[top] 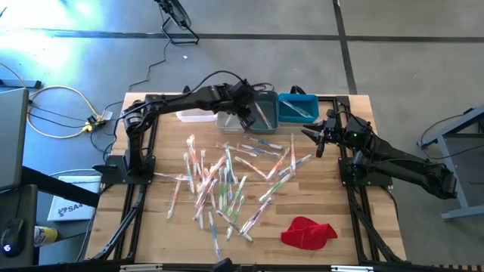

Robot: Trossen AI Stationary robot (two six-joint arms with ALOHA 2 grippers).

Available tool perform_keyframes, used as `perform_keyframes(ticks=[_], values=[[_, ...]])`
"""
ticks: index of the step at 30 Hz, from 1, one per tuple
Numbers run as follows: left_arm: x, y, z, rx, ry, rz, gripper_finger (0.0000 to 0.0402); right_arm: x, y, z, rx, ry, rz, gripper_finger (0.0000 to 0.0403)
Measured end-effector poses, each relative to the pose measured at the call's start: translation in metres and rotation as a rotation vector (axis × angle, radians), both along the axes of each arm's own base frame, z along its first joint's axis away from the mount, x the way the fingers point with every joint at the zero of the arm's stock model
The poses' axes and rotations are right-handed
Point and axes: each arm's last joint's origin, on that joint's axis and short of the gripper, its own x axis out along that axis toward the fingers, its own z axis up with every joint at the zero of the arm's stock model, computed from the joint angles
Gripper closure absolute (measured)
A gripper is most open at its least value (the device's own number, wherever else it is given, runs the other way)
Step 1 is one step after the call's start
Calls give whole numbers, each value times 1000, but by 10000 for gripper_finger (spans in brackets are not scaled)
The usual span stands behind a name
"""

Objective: Pick & Place Toothbrushes
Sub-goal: Put the purple toothbrush into the transparent bin

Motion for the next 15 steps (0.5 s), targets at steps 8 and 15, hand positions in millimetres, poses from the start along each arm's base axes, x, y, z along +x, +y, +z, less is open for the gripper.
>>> perform_keyframes(ticks=[8, 15], values=[[16, -34, -13, 64, -2, -128, 264, 0, 0, 0, -3, 2, 0, 310], [10, -62, -4, 109, -77, -208, 264, 0, 0, 0, -2, 3, 0, 310]])
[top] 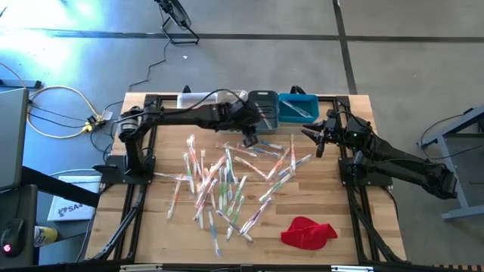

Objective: Pick & Place Toothbrushes
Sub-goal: Put the purple toothbrush into the transparent bin

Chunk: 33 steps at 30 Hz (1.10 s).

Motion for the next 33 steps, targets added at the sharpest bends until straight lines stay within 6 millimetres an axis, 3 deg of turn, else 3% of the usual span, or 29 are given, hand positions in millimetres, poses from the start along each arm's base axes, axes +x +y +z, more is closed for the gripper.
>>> perform_keyframes(ticks=[8, 15, 20, 26, 33], values=[[-43, -15, -6, 6, -168, -61, 264, 0, 0, -1, 3, 5, 0, 310], [-88, -45, -2, 62, -435, -300, 264, 1, -1, -2, 10, 18, -18, 310], [-116, -62, -1, 148, -573, -378, 264, 4, -3, -4, 17, 33, -26, 310], [-142, -65, -15, 135, -573, -341, 264, 7, -5, -5, 18, 37, -34, 310], [-147, -66, -23, 70, -521, -307, 264, 9, -6, -7, 23, 45, -33, 310]])
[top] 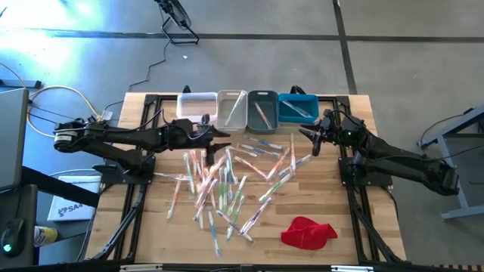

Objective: Pick & Place Toothbrushes
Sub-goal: Put the purple toothbrush into the transparent bin

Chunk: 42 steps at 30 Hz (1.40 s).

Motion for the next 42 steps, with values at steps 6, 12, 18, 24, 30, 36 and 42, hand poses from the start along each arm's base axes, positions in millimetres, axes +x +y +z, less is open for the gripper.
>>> perform_keyframes(ticks=[6, 12, 18, 24, 30, 36, 42], values=[[-1, 0, -6, -29, 63, -2, 264, 0, 0, 1, -3, -12, 10, 310], [-1, 0, -6, -50, 58, 3, 264, 0, 0, 1, -5, -14, 10, 310], [-1, 0, -6, -49, 54, 3, 264, 0, 0, 1, -5, -14, 10, 310], [-1, 0, -6, -49, 55, 3, 264, 0, 0, 1, -5, -14, 10, 310], [-1, 0, -6, -51, 53, 3, 264, 0, 0, 1, -7, -13, 11, 310], [-1, 0, -6, -54, 51, 4, 264, 1, 0, 3, -16, -30, 11, 310], [-1, 0, -6, -125, 39, 23, 264, 1, 0, 4, -15, -36, 10, 310]])
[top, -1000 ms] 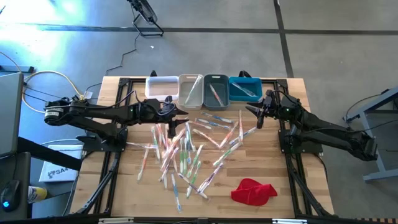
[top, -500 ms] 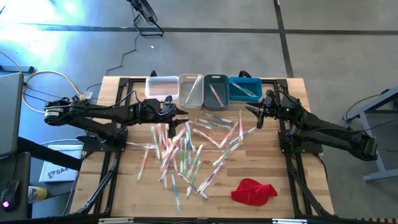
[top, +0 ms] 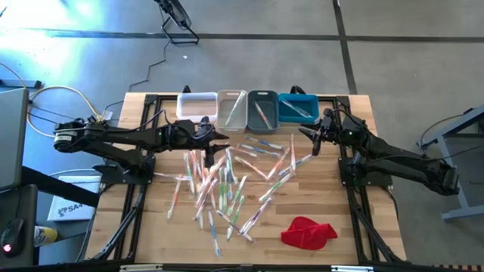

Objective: Pick & Place Toothbrushes
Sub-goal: Put the purple toothbrush into the transparent bin

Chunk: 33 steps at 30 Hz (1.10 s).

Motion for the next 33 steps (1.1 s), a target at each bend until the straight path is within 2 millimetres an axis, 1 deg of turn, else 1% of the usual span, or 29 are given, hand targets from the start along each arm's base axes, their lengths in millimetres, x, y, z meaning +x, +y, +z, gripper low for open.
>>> perform_keyframes(ticks=[3, 6, 10, 12, 16, 20, 23, 25, 28, 30, 31, 33], values=[[0, 0, 0, -38, -7, 12, 264, 0, 0, 2, 29, -35, -7, 310], [0, 0, 0, -73, -14, 22, 264, 1, 0, 7, 86, -109, -5, 310], [0, 0, 0, -90, -17, 27, 264, 2, 2, 13, 155, -200, 61, 310], [0, 0, -1, -149, -22, 43, 264, 3, 3, 16, 163, -230, 104, 310], [-1, -1, -2, -328, -34, 66, 264, 7, 7, 18, 190, -248, 201, 310], [-1, -1, -2, -409, -47, 89, 264, 15, 17, 13, 237, -200, 336, 310], [-1, -2, -3, -514, -57, 108, 264, 21, 29, 14, 238, -207, 470, 310], [0, -5, -4, -558, -43, 83, 264, 25, 38, 15, 237, -210, 563, 310], [0, -15, -6, -543, -1, 21, 264, 30, 50, 18, 170, -234, 681, 310], [0, -21, -8, -532, 27, 0, 264, 31, 56, 21, 107, -262, 729, 310], [-1, -23, -9, -548, 40, 2, 264, 32, 59, 23, 80, -280, 749, 310], [-2, -26, -12, -633, 76, 31, 264, 34, 63, 25, 51, -310, 781, 310]])
